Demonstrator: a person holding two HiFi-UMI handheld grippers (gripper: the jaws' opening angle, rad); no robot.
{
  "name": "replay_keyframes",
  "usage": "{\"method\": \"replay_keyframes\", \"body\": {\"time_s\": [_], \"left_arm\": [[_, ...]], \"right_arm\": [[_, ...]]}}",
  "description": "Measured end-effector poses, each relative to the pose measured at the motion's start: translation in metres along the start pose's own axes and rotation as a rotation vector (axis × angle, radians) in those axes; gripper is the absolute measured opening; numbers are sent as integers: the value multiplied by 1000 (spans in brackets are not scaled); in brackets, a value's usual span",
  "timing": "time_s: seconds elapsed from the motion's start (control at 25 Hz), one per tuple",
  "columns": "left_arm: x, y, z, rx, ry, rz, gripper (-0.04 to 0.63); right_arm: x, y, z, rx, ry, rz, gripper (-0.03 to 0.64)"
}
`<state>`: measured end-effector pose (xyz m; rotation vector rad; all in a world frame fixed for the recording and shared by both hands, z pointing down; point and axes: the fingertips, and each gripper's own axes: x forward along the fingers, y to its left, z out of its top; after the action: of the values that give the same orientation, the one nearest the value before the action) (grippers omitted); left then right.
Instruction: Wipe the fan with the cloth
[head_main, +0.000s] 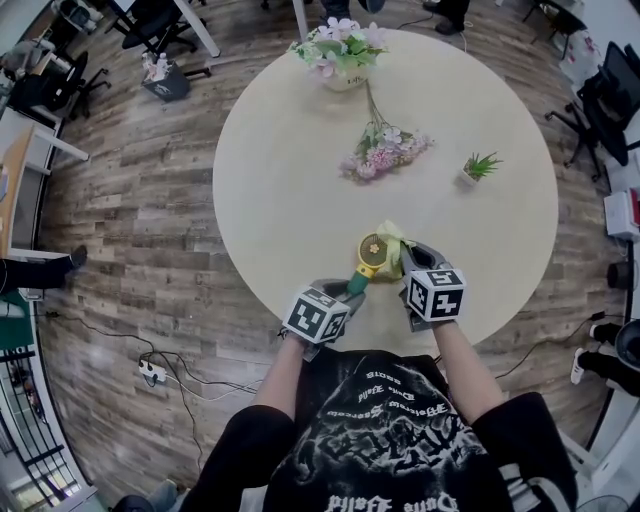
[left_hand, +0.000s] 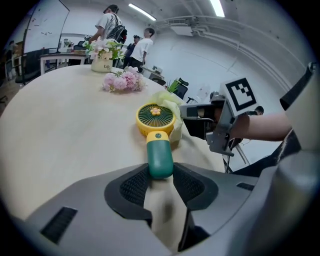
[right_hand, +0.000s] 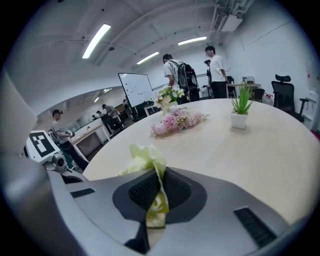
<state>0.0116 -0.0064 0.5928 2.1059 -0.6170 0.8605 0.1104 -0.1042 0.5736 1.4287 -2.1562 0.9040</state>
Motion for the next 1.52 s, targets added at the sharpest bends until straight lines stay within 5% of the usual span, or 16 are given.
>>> {"method": "replay_keyframes", "body": {"time_s": [0.48,0.76,1.04,1.52], "left_arm": [[7,-1,-8,264,144,15,172],[7,-2,-6,334,177,-24,172],[7,7,-7,502,265,30,172],[-1,26,-2,690,310,77,172]], "right_arm": [[21,-12,0,-139,207,179,23],[32,-6,-1,-280,371,314,23],[39,4,-8,-448,562,474,23],[52,41,-3,-686,785,603,23]]}}
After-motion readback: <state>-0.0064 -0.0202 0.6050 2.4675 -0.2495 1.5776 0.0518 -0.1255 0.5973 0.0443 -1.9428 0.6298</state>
